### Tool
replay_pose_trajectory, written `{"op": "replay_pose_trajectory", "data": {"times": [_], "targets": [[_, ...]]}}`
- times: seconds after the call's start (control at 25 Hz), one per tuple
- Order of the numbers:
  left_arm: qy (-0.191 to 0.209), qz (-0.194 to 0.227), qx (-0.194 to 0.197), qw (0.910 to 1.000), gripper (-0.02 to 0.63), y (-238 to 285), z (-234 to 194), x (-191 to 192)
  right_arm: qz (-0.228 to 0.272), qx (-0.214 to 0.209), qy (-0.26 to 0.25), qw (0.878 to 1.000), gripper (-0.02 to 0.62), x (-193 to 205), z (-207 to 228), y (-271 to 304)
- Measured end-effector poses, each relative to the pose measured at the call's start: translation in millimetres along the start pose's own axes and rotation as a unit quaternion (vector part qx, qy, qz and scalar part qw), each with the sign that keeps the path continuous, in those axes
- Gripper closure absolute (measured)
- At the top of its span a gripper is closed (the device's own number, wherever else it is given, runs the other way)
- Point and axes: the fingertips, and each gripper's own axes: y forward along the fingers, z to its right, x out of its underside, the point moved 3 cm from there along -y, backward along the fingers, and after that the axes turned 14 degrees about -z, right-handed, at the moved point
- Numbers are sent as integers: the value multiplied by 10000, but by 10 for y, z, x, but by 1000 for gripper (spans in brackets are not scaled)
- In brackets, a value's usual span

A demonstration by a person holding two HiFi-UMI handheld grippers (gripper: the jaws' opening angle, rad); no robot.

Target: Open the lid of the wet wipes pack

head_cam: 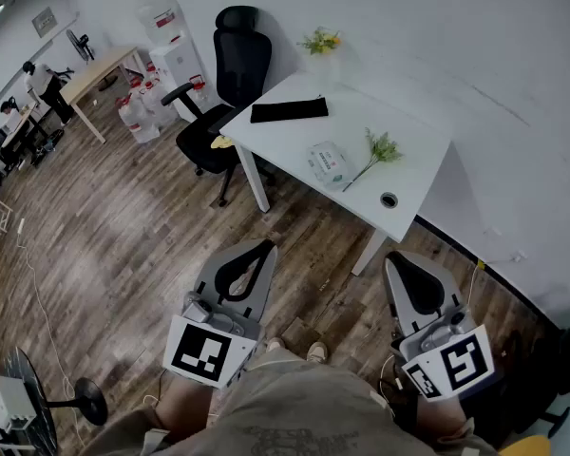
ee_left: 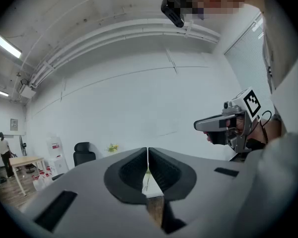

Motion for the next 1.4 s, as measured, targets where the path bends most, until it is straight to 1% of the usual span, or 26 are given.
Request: {"op": "replay_pose_trajectory", "data": {"times": [0.12,0.28,0.64,0.8,0.84,0.92,0.96,1.08,1.16,1.4], "targets": [[17,-26,33,10000,583,1,-1,13,14,-12,2,10000,557,-15,-11,10],[18,-28,87,10000,583,7,30,21,113,-40,163,9998,558,-18,8,-3],[72,-7,178,9998,583,81,81,-5,37,11,87,10000,558,39,28,3],[12,10,119,9999,583,103,83,-28,152,204,136,9996,555,31,104,-34],[-4,3,105,9999,583,112,78,-27,191,249,132,9994,542,26,125,-39],[-23,-16,77,10000,583,136,62,-21,248,298,162,9991,408,17,169,-39],[-9,-27,63,10000,583,147,48,-13,270,318,186,9990,384,14,191,-36],[62,-74,74,9999,583,211,0,16,239,361,160,9989,371,32,254,21],[46,-113,114,9999,583,283,-35,39,172,389,99,9990,344,53,288,105],[43,-127,185,9997,583,552,-206,59,-8,336,-52,9994,342,78,397,420]]}}
